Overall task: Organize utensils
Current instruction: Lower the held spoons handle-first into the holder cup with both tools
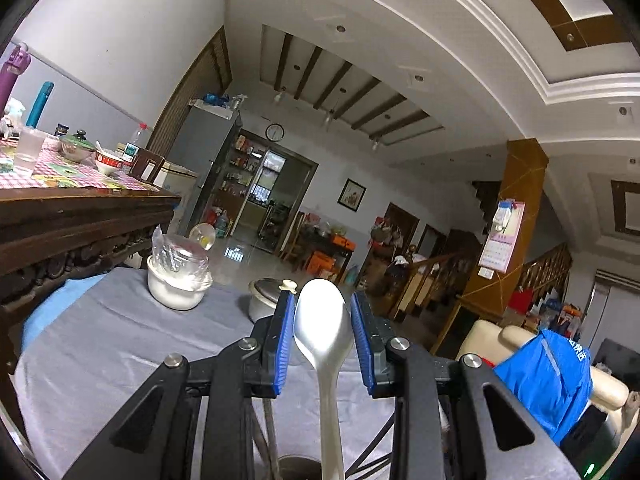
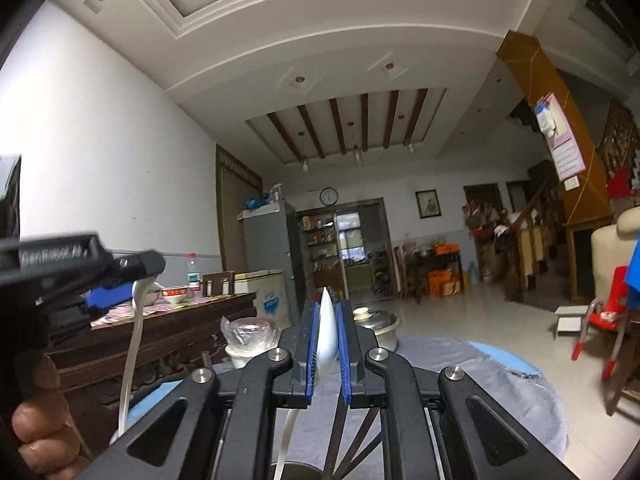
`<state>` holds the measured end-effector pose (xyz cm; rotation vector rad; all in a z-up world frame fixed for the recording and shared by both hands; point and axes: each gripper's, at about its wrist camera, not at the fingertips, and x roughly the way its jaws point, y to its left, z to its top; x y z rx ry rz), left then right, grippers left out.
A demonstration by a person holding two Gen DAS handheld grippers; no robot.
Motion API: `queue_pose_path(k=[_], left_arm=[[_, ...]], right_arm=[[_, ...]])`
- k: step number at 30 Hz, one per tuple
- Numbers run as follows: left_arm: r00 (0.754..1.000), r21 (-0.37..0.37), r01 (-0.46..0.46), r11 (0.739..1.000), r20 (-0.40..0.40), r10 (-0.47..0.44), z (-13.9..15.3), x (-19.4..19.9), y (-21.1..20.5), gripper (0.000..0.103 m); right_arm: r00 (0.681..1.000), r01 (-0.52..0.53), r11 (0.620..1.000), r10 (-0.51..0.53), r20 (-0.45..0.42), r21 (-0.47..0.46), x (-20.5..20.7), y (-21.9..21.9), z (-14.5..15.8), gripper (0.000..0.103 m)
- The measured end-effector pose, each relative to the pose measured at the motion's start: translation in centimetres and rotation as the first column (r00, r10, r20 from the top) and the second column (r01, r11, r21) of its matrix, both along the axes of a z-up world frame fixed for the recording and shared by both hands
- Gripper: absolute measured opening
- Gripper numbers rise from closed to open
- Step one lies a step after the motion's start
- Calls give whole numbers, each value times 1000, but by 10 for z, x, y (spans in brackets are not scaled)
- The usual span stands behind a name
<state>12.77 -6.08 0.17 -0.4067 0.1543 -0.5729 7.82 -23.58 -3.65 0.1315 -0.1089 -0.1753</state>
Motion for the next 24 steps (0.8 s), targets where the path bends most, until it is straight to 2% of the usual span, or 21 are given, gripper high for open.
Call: queue_pose_path(k=[7, 24], left_arm=[[999, 4, 9, 1000, 40, -9, -13, 6, -14, 30], [995, 57, 92, 994, 25, -94, -31, 25, -38, 30]], right_arm=[[1000, 22, 1000, -22, -7, 5, 14, 2, -17, 10], [1000, 16, 1000, -15, -15, 12, 17, -3, -25, 10]])
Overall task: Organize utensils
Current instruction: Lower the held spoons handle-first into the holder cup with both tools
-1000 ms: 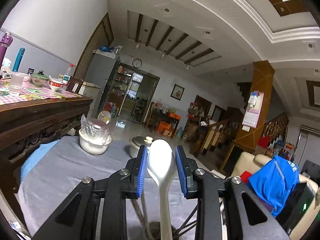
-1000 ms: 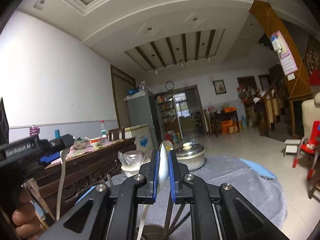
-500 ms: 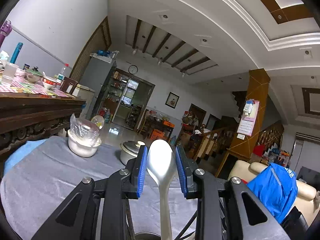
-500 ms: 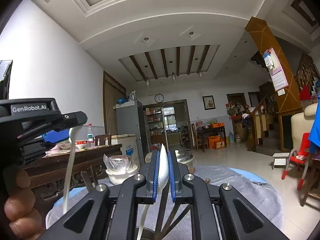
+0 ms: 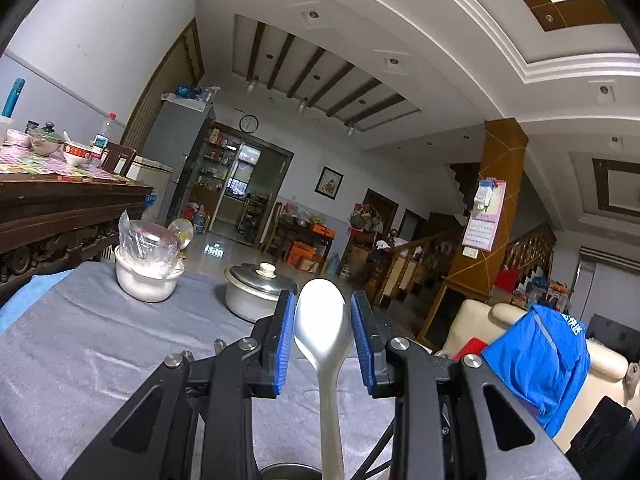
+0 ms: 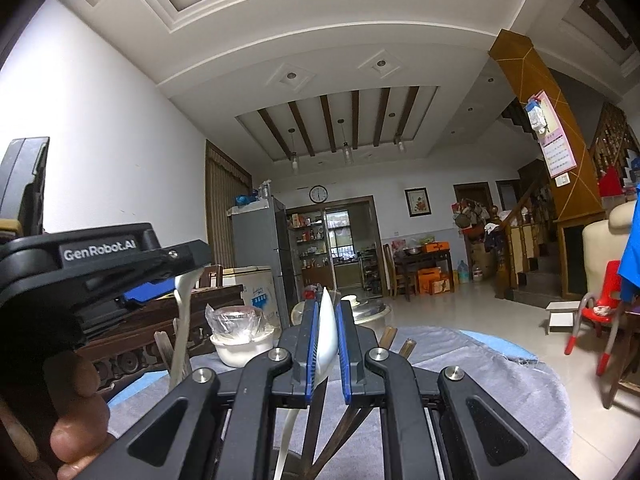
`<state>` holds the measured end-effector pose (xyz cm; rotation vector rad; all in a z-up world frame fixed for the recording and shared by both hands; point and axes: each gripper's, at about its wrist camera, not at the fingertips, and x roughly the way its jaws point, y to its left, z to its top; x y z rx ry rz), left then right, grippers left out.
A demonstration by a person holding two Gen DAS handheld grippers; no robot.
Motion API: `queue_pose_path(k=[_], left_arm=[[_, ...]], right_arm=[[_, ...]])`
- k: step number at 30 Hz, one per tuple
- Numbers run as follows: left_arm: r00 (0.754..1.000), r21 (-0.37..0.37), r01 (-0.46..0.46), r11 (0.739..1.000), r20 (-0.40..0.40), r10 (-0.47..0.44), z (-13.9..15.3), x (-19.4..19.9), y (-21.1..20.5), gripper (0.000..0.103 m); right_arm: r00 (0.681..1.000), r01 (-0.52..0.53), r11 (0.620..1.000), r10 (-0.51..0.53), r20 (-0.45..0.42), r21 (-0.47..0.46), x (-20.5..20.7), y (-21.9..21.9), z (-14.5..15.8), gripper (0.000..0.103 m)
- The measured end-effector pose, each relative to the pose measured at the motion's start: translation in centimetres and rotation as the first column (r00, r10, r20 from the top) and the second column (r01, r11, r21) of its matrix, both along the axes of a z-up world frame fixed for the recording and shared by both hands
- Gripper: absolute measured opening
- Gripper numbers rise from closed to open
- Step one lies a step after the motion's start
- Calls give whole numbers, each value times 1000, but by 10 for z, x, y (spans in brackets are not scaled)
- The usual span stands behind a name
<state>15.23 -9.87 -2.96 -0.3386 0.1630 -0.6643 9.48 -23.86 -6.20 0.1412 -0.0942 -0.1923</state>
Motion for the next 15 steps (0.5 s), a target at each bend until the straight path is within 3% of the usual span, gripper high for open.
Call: queue_pose_path(k=[15], left_arm=[[998, 8, 48, 999, -51, -48, -10, 8, -3, 30]], right_arm=[[1000, -11, 999, 10, -26, -39, -1, 5, -7, 11]])
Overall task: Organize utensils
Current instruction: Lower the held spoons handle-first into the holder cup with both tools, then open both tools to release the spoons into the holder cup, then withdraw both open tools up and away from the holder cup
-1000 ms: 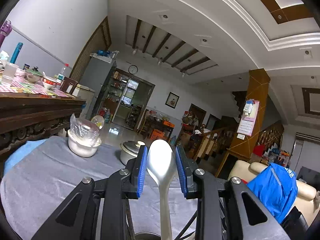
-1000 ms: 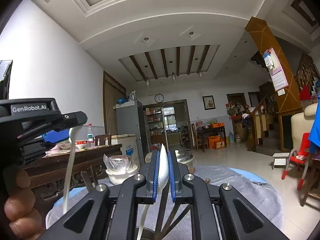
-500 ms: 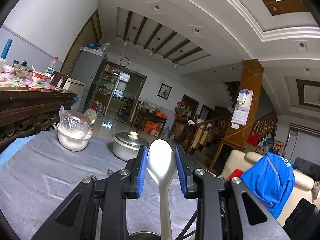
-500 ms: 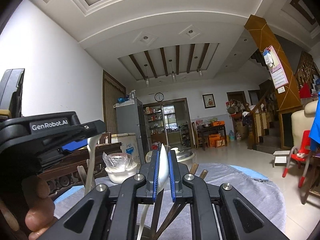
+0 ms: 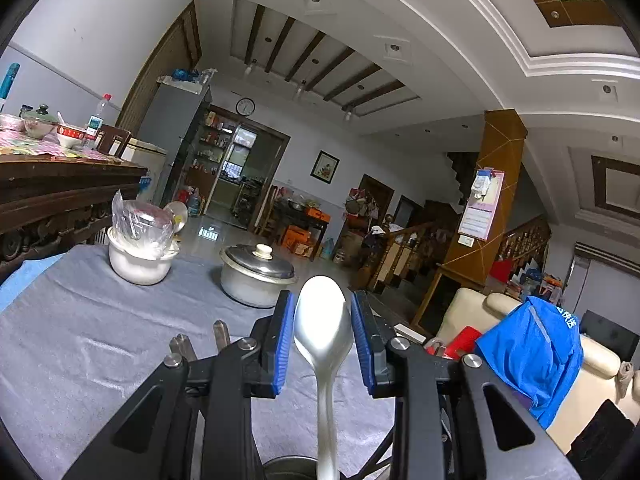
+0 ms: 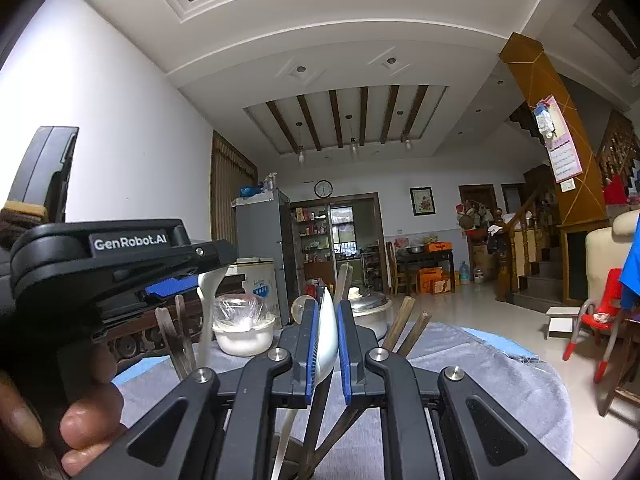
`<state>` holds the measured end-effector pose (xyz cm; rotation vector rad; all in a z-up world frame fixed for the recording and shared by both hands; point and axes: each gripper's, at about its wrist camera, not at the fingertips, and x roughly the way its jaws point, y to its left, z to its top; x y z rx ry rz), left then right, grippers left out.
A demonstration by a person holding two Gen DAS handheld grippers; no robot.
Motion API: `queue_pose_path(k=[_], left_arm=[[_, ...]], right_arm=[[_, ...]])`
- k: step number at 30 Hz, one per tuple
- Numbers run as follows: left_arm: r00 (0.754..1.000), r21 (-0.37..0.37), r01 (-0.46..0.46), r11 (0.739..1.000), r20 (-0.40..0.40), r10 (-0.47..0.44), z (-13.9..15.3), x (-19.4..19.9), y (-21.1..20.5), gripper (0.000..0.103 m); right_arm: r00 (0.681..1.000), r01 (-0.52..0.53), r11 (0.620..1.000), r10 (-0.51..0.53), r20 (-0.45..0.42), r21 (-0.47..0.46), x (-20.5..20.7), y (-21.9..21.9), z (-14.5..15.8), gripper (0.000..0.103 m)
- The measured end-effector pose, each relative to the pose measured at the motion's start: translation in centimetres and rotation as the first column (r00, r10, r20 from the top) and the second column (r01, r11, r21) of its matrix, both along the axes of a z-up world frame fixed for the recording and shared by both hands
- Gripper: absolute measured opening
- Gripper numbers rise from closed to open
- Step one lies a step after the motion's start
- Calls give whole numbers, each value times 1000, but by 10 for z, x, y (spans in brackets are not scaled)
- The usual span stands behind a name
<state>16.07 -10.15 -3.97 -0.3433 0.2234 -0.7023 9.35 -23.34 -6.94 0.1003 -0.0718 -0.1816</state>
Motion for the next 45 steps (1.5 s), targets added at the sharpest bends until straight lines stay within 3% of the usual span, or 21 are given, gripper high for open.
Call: queue_pose_path(k=[14, 16, 17, 18, 20, 23, 27, 30, 35, 45], left_arm=[[1000, -1, -8, 1000, -7, 8, 15, -12, 21, 30], [999, 12, -39, 999, 12, 39, 22, -16, 28, 31], [998, 22, -56, 998, 20, 56, 25, -17, 30, 36], [997, 37, -76, 996, 28, 75, 28, -19, 32, 41], [992, 73, -124, 990, 45, 121, 33, -26, 38, 62], [987, 116, -160, 980, 42, 156, 36, -35, 47, 75], [983, 170, -183, 968, 10, 184, 39, -42, 60, 81], [976, 209, -208, 956, -26, 218, 39, -44, 65, 87], [963, 317, -207, 925, -103, 250, 36, -48, 65, 87], [937, 485, -242, 841, -108, 332, 42, -79, 60, 87]], right_arm=[[998, -39, 999, 40, -47, 23, -1, 0, 1, 12], [996, -62, 997, 65, -53, 48, -2, -4, 6, 29], [997, -65, 996, 68, -49, 54, -4, -4, 5, 42], [997, -62, 996, 65, -39, 58, -7, -5, 7, 49], [998, -50, 997, 51, -27, 57, -12, -6, 11, 49], [1000, -24, 998, 25, -10, 61, -24, -12, 21, 49], [999, 20, 998, -22, 28, 57, -45, -22, 41, 52], [997, 59, 997, -61, 48, 53, -60, -29, 57, 63], [995, 94, 994, -95, 33, 49, -79, -34, 78, 65], [983, 107, 994, -104, -155, 14, -95, -19, 89, 73]])
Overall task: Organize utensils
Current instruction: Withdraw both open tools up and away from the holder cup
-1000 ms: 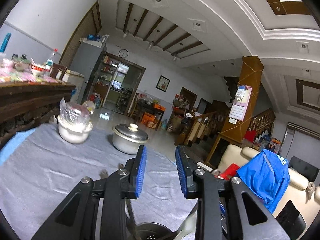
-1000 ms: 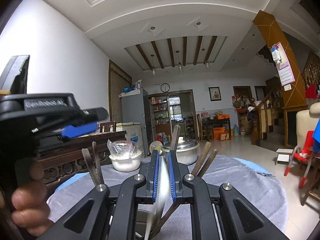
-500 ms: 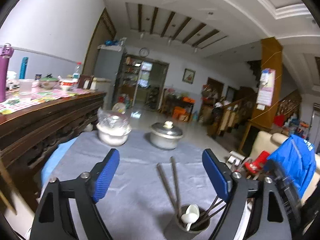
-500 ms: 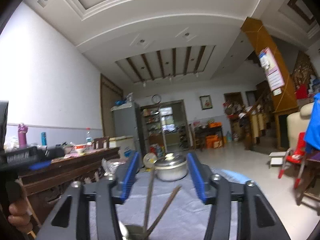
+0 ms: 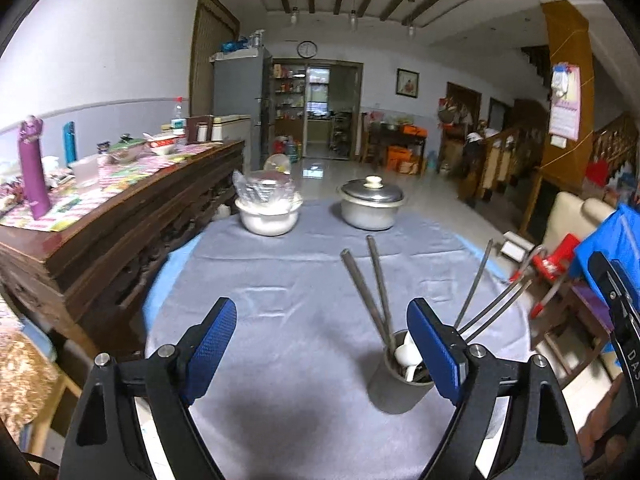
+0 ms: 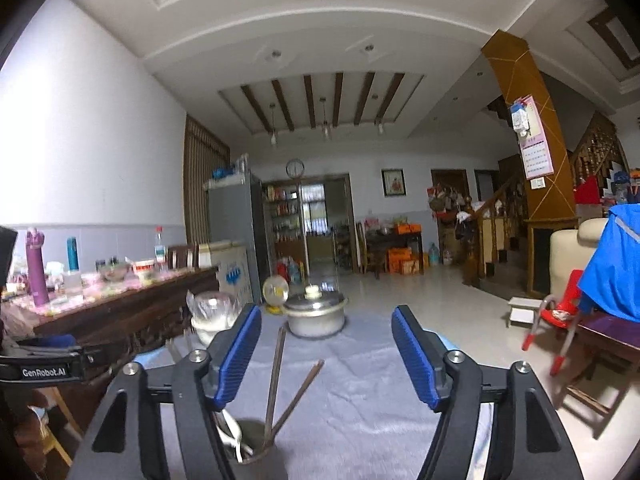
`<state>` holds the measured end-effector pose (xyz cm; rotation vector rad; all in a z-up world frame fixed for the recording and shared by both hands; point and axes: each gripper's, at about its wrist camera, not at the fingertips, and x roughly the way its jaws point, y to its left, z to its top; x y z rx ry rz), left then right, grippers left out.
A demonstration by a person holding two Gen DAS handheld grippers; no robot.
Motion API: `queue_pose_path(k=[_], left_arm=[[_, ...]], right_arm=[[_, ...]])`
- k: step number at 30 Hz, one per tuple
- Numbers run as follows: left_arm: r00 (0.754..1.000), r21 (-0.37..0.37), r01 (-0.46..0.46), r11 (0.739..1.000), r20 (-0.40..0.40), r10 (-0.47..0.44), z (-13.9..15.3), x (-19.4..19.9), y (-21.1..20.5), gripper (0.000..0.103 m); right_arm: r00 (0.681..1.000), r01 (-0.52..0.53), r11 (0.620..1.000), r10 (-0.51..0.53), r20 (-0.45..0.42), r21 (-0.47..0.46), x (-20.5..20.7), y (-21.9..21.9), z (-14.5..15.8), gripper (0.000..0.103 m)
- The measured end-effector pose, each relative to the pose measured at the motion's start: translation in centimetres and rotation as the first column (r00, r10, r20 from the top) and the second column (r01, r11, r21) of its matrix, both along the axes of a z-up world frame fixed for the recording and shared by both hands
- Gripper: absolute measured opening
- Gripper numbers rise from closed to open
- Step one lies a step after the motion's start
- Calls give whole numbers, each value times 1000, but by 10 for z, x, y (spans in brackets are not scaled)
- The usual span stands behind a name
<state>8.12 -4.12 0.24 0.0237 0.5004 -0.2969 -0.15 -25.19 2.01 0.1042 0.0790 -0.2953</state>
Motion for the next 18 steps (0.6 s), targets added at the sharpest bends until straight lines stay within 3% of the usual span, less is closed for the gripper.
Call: queue_pose_path(k=[10, 18], left_arm=[[993, 106, -117, 987, 3, 117, 8, -22, 13, 89], [993, 125, -120, 985, 5, 120, 10, -31, 14, 93]], right_arm=[[982, -28, 999, 34, -188, 35, -18, 3, -1, 76], [955, -39, 997, 57, -289, 69, -15, 14, -2, 77]])
